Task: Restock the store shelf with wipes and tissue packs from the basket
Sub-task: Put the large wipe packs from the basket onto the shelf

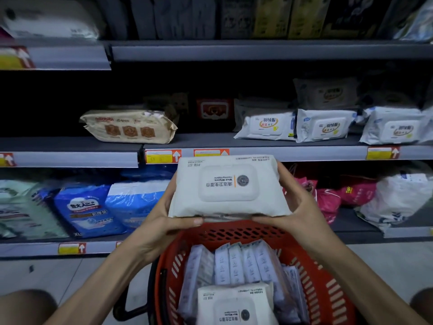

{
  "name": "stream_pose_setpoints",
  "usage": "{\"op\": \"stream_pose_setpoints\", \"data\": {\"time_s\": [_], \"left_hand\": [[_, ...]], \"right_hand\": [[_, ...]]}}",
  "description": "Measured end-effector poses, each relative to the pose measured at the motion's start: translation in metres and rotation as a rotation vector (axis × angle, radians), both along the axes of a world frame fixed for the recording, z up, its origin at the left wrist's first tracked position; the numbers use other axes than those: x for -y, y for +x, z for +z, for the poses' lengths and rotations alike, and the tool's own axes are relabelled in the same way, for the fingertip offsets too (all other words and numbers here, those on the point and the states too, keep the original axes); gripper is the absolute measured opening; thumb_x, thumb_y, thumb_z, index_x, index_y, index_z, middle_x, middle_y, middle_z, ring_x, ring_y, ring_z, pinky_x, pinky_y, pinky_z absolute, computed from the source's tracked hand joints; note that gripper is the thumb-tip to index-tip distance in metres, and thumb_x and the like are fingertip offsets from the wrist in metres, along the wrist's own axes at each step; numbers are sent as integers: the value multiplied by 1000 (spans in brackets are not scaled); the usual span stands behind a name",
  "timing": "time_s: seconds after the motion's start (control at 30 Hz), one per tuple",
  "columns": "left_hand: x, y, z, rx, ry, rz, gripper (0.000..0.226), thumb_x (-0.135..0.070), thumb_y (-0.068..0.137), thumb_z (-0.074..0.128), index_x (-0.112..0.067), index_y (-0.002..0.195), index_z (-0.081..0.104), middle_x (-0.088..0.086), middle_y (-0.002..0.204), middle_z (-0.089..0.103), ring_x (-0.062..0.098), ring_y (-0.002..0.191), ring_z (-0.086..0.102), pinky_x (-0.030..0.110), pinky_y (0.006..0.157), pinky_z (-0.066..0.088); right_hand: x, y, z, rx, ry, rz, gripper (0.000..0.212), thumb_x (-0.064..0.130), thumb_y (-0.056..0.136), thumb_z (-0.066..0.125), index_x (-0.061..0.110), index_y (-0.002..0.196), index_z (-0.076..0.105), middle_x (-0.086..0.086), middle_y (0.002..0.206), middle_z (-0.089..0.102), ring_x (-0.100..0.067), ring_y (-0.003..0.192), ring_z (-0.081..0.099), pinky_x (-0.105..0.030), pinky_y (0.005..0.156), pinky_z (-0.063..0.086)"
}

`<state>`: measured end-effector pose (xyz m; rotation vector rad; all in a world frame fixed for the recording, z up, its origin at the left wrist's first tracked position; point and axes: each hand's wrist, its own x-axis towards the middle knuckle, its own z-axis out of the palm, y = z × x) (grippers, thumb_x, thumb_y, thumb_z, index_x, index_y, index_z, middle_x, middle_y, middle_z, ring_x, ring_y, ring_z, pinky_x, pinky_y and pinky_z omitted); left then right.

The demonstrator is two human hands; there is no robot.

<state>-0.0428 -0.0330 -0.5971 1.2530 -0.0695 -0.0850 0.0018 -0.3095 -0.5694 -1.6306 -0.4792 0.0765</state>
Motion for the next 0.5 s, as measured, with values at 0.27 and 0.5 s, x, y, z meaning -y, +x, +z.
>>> {"op": "stream_pose_setpoints", "data": {"time_s": [0.27,0.5], "left_hand": [[-8,-4,10,133,103,73,127,41,65,60,-47,153,35,-15,145,62,12,132,61,30,91,60],[-16,-4,23,177,137,86,122,42,68,58,-44,153,39,-10,144,63,16,133,60,34,93,60]], "right_hand": [[-15,-15,1,188,27,-50,102,-13,75,82,46,147,40,13,147,56,-10,136,55,-32,109,49],[-22,-6,1,176,31,-28,104,-14,77,80,28,158,32,5,150,54,-19,139,53,-45,113,46]]}}
